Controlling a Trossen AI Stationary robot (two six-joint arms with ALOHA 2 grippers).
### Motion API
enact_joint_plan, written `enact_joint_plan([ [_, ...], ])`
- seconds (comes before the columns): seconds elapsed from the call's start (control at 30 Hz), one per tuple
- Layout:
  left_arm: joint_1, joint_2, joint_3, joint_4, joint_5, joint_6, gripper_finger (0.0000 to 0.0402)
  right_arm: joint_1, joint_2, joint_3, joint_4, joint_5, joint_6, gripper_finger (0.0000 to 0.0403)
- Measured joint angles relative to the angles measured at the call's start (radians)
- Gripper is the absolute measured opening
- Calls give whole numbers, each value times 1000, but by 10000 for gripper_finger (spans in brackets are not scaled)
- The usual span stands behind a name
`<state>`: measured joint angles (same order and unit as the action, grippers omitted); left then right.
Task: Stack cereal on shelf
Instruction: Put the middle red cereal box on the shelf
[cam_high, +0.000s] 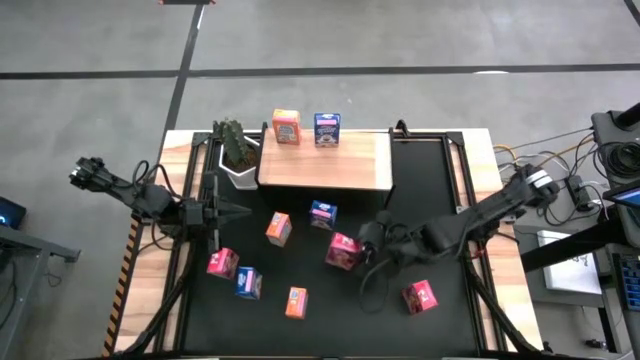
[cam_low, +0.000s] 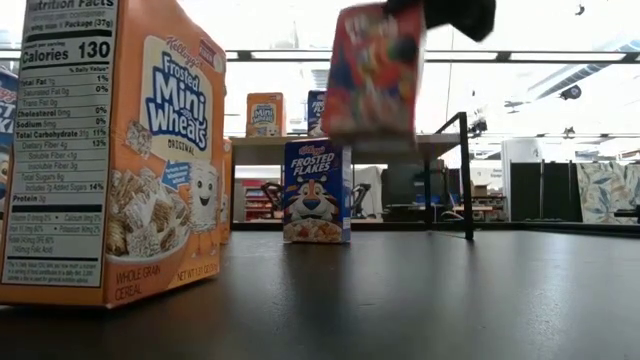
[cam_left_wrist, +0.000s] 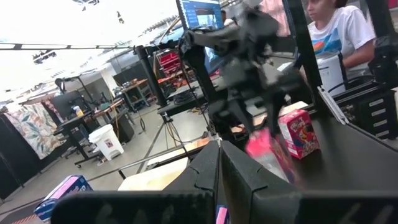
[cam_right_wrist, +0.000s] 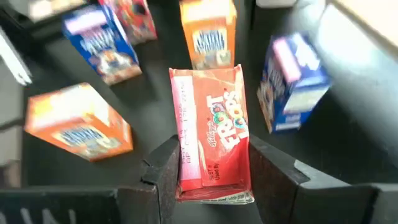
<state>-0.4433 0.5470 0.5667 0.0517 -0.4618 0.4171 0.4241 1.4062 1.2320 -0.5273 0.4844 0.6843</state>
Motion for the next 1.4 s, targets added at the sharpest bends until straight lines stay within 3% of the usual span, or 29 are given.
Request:
enact_joint_plan([
  [0.23,0,14,1,0,1,-8,0,-126,-101,100,-138,-41,-177,153],
  [0.5,0,21,2,13,1,-8,0,-340,-117,219,-257,-58,-518,153],
  [0.97,0,21,2,16,2,-7,0,-831,-103,241,-243,-486,-850,153],
  [1.17,0,21,3,15,2,-7,0,-922,-67,241,-225,-586,-918,153],
  [1.4,0,21,3,12,1,1,0,-955,-27,240,-217,-597,-932,174],
])
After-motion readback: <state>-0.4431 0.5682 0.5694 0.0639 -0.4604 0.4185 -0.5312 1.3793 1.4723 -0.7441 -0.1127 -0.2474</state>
